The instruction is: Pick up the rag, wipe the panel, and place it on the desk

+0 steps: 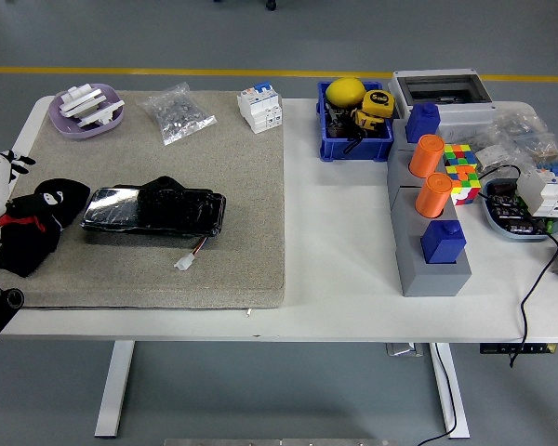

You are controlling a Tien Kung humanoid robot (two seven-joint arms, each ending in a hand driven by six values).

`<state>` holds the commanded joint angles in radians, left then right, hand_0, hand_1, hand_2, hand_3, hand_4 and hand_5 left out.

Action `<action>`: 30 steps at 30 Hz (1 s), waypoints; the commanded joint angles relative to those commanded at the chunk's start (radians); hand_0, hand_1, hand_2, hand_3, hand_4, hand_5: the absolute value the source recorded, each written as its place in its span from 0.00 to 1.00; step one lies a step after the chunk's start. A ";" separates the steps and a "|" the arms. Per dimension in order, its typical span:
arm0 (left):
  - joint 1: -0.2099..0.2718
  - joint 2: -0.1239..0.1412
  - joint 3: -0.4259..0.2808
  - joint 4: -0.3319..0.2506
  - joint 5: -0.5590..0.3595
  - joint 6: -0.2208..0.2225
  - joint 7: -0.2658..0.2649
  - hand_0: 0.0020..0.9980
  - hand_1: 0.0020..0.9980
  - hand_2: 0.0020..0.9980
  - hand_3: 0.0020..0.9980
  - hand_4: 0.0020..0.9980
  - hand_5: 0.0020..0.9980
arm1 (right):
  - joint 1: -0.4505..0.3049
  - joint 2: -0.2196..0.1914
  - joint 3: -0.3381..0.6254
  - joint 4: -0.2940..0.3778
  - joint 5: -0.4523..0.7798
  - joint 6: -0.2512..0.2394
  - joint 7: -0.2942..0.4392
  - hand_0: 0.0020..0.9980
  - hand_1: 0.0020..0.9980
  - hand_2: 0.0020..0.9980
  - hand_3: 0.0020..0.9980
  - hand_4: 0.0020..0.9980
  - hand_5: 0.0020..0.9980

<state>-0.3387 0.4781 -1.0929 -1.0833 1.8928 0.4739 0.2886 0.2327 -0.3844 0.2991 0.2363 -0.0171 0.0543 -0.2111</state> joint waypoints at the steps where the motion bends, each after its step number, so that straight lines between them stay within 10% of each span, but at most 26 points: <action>1: 0.004 0.003 -0.008 -0.018 0.002 0.000 0.001 0.46 0.61 0.66 0.69 1.00 0.48 | 0.000 0.001 -0.003 0.000 0.003 0.000 0.001 0.72 0.63 0.69 0.64 1.00 0.55; 12: 0.078 0.018 -0.094 -0.224 -0.061 0.008 -0.025 0.45 0.60 0.65 0.69 1.00 0.49 | -0.006 0.010 -0.022 -0.005 0.035 -0.002 0.013 0.72 0.63 0.69 0.64 1.00 0.55; 30: 0.177 -0.017 -0.171 -0.346 -0.264 0.003 -0.231 0.44 0.62 0.64 0.66 1.00 0.50 | -0.016 0.027 -0.028 -0.011 0.046 -0.002 0.019 0.72 0.63 0.69 0.63 1.00 0.55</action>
<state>-0.1616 0.4613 -1.2635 -1.4292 1.6293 0.4769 0.0576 0.2169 -0.3573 0.2708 0.2253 0.0288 0.0518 -0.1920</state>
